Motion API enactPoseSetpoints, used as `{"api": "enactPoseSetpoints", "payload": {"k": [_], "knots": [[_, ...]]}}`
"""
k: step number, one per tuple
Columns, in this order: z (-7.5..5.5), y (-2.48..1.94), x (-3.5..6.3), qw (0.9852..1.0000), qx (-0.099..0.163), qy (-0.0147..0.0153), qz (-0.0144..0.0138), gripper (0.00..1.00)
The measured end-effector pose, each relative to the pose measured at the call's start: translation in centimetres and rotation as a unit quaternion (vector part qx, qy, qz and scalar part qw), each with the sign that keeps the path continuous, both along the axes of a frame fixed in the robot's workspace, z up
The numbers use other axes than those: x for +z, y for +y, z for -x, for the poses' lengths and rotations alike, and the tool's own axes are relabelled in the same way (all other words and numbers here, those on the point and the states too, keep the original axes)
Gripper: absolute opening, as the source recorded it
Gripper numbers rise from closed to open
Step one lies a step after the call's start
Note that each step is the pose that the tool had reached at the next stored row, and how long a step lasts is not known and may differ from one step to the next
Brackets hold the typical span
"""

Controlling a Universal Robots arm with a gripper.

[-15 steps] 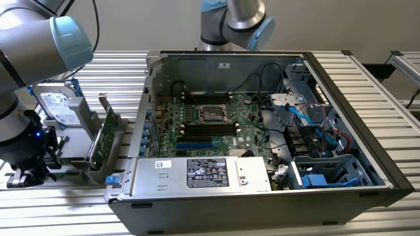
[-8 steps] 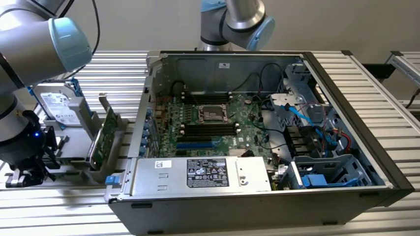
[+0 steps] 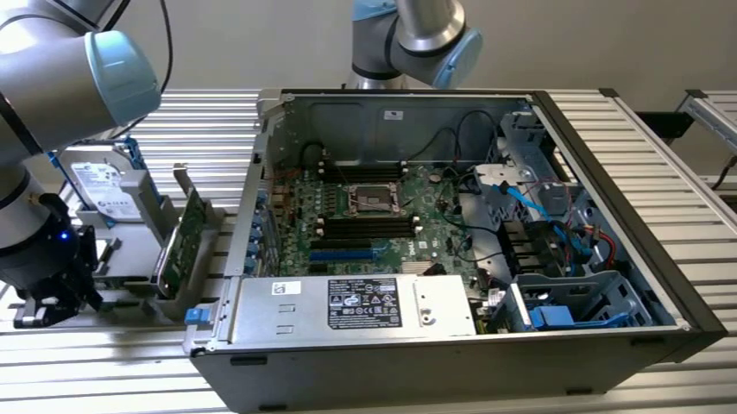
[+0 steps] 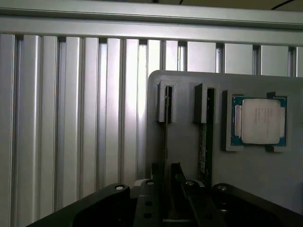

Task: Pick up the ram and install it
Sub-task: 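Pick up the ram and move it above insertion slot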

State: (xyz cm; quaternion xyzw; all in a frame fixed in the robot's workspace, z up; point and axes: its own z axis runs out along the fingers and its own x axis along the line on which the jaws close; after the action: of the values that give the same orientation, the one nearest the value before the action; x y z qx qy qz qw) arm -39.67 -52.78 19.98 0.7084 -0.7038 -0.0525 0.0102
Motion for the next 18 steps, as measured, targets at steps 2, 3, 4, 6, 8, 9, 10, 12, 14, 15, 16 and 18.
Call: {"api": "enactPoseSetpoints", "payload": {"k": [2, 3, 4, 6, 8, 9, 10, 12, 14, 15, 16, 18], "knots": [[0.0, 0.0, 0.0, 1.0, 0.0, 0.0006, 0.0, 0.15], [0.0, -0.01, 0.0, 1.0, 0.0, 0.0009, 0.0, 0.15], [0.0, -0.01, -0.01, 1.0, 0.0, 0.0012, 0.0, 0.13], [0.0, -0.01, -0.01, 1.0, 0.0, 0.0013, -0.0001, 0.13], [-0.01, -0.01, -0.01, 1.0, 0.0, 0.0013, 0.0, 0.13], [0.0, -0.01, -0.01, 1.0, 0.0, 0.0013, -0.0001, 0.13], [0.0, -0.02, -0.01, 1.0, 0.0, 0.0013, 0.0, 0.13], [0.0, -0.02, -0.01, 1.0, 0.0, 0.0013, 0.0, 0.13], [0.0, -0.03, 0.0, 1.0, 0.0, 0.0014, -0.0005, 0.13], [0.0, -0.05, 0.12, 1.0, 0.0, 0.0013, -0.0017, 0.13], [0.0, -0.07, 0.36, 1.0, 0.0, 0.0013, -0.0032, 0.13], [0.0, -0.11, 0.94, 1.0, 0.0, 0.0014, -0.0054, 0.13]]}}
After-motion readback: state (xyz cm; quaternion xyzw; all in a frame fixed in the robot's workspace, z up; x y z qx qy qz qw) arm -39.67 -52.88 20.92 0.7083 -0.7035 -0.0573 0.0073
